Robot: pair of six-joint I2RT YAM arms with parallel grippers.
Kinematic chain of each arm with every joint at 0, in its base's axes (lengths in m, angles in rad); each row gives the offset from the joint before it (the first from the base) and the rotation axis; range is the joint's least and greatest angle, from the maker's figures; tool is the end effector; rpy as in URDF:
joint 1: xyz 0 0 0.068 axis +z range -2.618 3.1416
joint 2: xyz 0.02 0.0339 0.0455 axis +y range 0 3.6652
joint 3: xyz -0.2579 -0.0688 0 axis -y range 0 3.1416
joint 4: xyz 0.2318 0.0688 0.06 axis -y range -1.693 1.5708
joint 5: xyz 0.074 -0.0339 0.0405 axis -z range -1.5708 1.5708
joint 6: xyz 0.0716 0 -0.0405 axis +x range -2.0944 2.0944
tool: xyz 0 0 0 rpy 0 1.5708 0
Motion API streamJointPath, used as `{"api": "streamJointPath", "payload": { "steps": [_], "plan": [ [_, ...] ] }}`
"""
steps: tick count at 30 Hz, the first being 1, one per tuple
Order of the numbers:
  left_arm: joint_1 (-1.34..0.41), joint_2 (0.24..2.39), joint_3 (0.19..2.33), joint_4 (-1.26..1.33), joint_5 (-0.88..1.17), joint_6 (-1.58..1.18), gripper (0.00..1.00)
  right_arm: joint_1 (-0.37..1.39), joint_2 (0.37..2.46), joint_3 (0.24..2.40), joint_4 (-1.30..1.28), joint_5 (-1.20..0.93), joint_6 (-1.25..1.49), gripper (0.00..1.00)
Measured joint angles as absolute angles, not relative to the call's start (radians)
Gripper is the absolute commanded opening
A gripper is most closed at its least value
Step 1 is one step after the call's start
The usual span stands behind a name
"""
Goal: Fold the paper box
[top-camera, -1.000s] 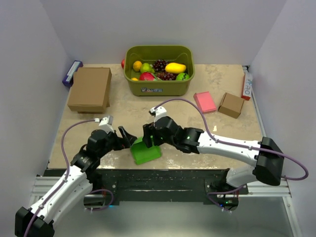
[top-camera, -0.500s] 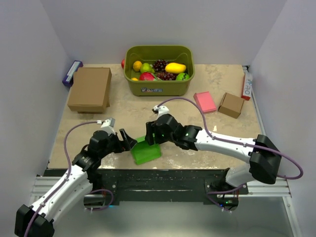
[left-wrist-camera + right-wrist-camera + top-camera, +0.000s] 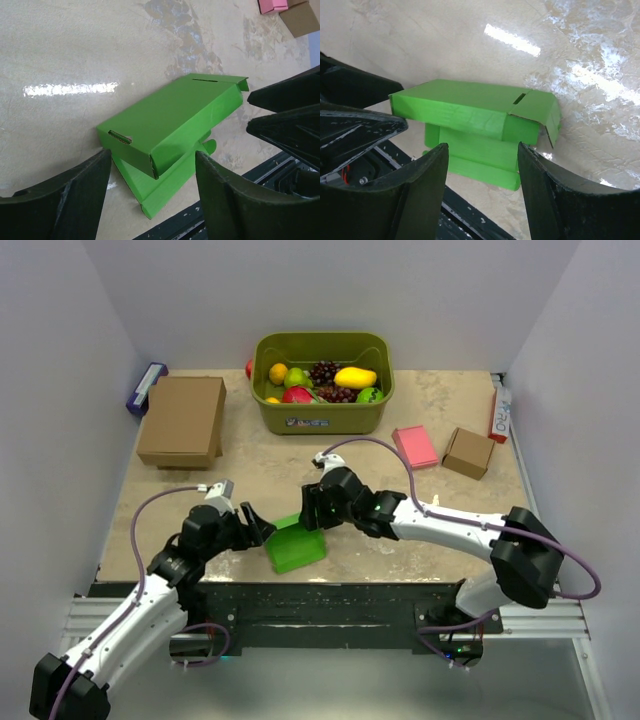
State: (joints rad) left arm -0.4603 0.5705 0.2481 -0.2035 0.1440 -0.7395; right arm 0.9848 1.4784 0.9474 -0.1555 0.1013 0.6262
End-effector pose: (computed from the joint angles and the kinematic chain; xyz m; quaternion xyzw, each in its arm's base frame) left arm 0.1451 -0.0834 0.1635 -0.0847 0.8609 -0.3324 0.3756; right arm 0.1934 0.2783 0.2126 -0.1397 0.8921 0.2765 0.3290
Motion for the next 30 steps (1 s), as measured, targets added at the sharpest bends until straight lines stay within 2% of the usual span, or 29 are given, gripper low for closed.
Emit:
{"api": "streamJointPath", "payload": {
  "steps": [12,21,30],
  "plan": [
    [-0.460,0.567,0.229,-0.180,0.145,-0.740,0.52,0.928,1.552,0.945,-0.089,0.065,0.596,0.56],
    [-0.460,0.582,0.214,-0.128,0.149,-0.740,0.46,0.922,1.572,0.940,-0.025,0.026,0.583,0.54],
    [-0.460,0.596,0.210,-0.102,0.151,-0.739,0.43,0.902,1.612,0.940,0.023,-0.050,0.611,0.48]
  ]
}}
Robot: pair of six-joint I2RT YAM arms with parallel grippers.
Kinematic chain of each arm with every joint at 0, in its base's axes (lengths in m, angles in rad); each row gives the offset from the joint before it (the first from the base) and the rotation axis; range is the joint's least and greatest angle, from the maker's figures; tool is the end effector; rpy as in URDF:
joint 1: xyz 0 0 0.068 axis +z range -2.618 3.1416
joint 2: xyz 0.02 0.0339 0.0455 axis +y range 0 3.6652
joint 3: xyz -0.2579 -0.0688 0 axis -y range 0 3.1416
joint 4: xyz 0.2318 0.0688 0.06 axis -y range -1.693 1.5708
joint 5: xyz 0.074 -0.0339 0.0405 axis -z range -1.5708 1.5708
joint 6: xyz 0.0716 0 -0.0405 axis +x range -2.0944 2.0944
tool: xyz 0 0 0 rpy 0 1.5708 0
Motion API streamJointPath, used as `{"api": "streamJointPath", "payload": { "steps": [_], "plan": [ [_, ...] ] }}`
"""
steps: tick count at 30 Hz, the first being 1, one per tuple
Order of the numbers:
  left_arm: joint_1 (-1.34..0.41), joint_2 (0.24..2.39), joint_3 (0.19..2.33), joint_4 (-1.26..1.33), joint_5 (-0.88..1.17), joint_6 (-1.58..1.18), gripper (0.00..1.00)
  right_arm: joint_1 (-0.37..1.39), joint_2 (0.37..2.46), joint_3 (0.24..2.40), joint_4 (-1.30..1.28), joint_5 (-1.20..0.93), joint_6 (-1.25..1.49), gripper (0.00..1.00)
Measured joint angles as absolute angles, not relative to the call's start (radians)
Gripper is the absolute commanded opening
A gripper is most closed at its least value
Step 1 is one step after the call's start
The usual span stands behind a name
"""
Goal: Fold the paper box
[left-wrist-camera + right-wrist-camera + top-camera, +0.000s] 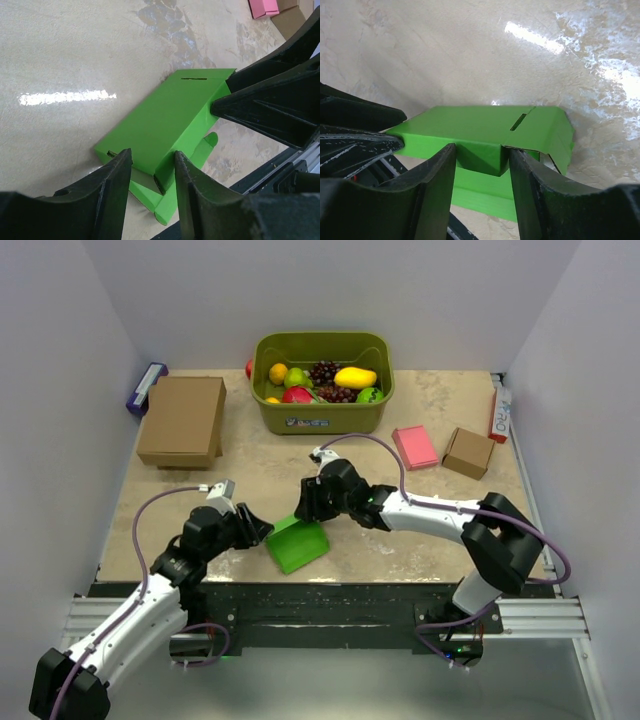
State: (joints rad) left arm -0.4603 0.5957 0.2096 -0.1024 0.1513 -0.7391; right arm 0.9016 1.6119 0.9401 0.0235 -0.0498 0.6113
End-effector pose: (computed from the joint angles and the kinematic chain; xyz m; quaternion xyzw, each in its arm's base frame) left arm 0.1490 -0.0859 0.1586 -0.0802 0.8518 -0.3434 0.3875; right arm 0.2239 0.2888 0.1860 -0.1405 0.8842 0.3216 0.3083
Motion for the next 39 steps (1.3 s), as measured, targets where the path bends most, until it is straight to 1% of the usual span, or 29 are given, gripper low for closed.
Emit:
{"api": "streamJointPath", "payload": {
  "steps": [12,14,19,20,22,25,26,28,29,31,34,39],
  "plan": [
    [-0.460,0.605,0.200,-0.076,0.153,-0.737,0.42,0.862,1.616,0.899,0.080,-0.129,0.736,0.38],
    [-0.460,0.605,0.200,-0.075,0.153,-0.737,0.42,0.851,1.616,0.877,0.114,-0.150,0.767,0.34],
    [-0.460,0.604,0.199,-0.075,0.152,-0.737,0.42,0.828,1.615,0.805,0.231,-0.187,0.857,0.29],
    [-0.460,0.604,0.199,-0.075,0.152,-0.736,0.42,0.825,1.614,0.791,0.256,-0.191,0.878,0.27],
    [-0.460,0.604,0.199,-0.073,0.152,-0.731,0.43,0.822,1.614,0.772,0.293,-0.196,0.908,0.24],
    [-0.459,0.610,0.200,-0.069,0.152,-0.718,0.48,0.817,1.614,0.752,0.336,-0.196,0.949,0.18],
    [-0.459,0.614,0.200,-0.068,0.153,-0.714,0.56,0.817,1.614,0.747,0.347,-0.196,0.964,0.18],
    [-0.459,0.625,0.205,-0.071,0.153,-0.702,0.64,0.816,1.614,0.743,0.363,-0.196,0.985,0.15],
    [-0.459,0.630,0.210,-0.075,0.153,-0.694,0.70,0.817,1.614,0.743,0.367,-0.196,0.989,0.13],
    [-0.459,0.648,0.238,-0.105,0.149,-0.674,0.74,0.817,1.614,0.738,0.375,-0.196,1.003,0.11],
    [-0.459,0.670,0.321,-0.165,0.126,-0.630,0.76,0.816,1.614,0.730,0.382,-0.197,1.019,0.09],
    [-0.459,0.704,0.495,-0.233,0.103,-0.530,0.73,0.810,1.607,0.730,0.371,-0.198,1.032,0.04]
  ]
}}
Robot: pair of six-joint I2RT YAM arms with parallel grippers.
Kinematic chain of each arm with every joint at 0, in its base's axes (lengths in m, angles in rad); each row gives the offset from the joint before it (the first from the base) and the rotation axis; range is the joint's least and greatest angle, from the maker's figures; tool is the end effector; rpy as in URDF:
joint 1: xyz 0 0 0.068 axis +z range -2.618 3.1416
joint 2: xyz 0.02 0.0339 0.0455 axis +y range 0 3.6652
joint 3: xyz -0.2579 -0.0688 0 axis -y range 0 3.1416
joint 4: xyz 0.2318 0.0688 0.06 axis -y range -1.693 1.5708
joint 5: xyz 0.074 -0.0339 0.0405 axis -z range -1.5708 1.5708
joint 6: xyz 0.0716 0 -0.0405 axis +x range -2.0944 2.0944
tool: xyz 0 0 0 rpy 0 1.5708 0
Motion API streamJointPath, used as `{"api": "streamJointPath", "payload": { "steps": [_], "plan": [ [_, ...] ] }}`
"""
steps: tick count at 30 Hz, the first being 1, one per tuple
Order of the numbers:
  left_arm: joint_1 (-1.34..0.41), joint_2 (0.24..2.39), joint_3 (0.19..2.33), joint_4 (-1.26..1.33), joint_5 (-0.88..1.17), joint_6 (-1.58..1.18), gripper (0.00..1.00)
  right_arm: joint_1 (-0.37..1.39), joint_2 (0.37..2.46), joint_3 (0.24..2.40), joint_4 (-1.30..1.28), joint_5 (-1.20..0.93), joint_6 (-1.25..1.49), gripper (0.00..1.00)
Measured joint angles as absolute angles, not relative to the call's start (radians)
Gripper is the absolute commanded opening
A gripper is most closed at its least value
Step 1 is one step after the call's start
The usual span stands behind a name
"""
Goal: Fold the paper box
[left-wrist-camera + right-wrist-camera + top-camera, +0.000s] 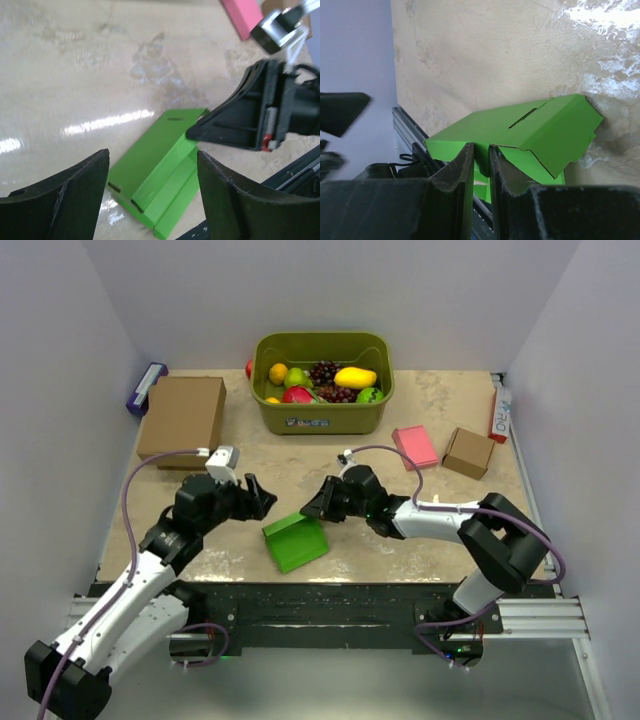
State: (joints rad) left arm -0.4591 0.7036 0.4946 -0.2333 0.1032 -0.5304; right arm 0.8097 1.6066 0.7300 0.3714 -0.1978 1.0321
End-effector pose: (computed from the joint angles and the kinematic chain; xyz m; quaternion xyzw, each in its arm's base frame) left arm 0.1705 -0.0925 0.2288 -0.0025 0.8443 -0.2919 0.4493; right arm 0.2311 0.2630 0.1617 0.0453 0.8575 0.4539 0.2381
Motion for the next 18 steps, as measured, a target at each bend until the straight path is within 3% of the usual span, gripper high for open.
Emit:
{"api": "streamJointPath", "payload": {
  "steps": [8,18],
  "plan": [
    [-0.495,0.853,0.771,-0.338,0.123,-0.227,0.68,0.765,1.573,0.753,0.279,-0.197,1.032,0.00],
    [-0.930,0.969,0.783,-0.361,-0.111,0.025,0.74,0.704,1.533,0.757,0.216,-0.197,1.042,0.00]
  ]
}}
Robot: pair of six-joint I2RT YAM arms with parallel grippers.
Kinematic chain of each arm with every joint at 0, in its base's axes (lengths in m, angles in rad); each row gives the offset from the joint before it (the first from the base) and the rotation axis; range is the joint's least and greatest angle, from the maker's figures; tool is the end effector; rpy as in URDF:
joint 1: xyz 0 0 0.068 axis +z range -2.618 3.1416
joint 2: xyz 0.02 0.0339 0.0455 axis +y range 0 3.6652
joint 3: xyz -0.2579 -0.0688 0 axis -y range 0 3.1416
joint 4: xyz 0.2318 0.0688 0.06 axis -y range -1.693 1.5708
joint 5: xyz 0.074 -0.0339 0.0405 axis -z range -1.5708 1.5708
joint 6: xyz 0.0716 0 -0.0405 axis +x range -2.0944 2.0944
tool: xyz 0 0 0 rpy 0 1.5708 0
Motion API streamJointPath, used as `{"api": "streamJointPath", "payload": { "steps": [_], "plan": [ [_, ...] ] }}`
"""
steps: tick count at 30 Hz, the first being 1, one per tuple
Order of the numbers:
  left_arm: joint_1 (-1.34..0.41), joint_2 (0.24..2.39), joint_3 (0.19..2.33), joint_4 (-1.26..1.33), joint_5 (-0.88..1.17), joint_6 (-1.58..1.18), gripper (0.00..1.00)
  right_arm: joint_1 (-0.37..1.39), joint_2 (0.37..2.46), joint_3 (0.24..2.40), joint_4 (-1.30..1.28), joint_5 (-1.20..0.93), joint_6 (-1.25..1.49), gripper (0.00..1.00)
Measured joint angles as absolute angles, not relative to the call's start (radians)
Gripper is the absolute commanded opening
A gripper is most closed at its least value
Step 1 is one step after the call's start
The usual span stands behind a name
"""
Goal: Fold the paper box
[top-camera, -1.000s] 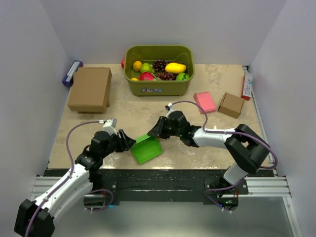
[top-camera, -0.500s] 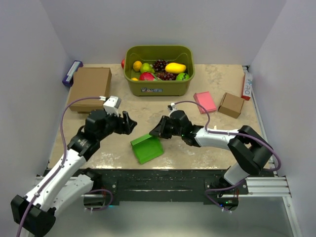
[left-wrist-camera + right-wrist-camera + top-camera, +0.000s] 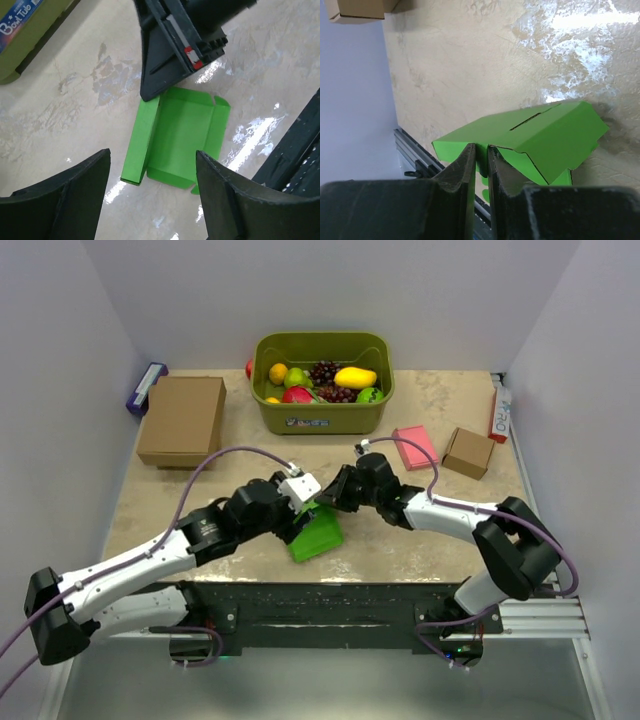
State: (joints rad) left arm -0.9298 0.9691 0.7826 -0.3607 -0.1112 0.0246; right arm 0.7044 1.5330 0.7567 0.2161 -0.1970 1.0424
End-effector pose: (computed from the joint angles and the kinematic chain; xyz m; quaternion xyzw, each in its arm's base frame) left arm 0.1480 -0.1851 0.2666 0.3756 0.7858 -0.1703 0.4609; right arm 0.2499 0.2308 0.1750 0.0995 0.8664 0.4245 0.2434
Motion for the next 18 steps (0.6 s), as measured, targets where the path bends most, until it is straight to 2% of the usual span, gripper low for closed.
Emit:
{"api": "streamJointPath", "payload": {
  "steps": [8,18],
  "plan": [
    [-1.103,1.116,0.778,-0.329,-0.343,0.106,0.76,0.686,1.531,0.764,0.194,-0.202,1.048,0.00],
    [-1.122,1.246,0.771,-0.305,-0.527,0.121,0.79,0.679,1.530,0.764,0.202,-0.223,1.062,0.00]
  ]
}}
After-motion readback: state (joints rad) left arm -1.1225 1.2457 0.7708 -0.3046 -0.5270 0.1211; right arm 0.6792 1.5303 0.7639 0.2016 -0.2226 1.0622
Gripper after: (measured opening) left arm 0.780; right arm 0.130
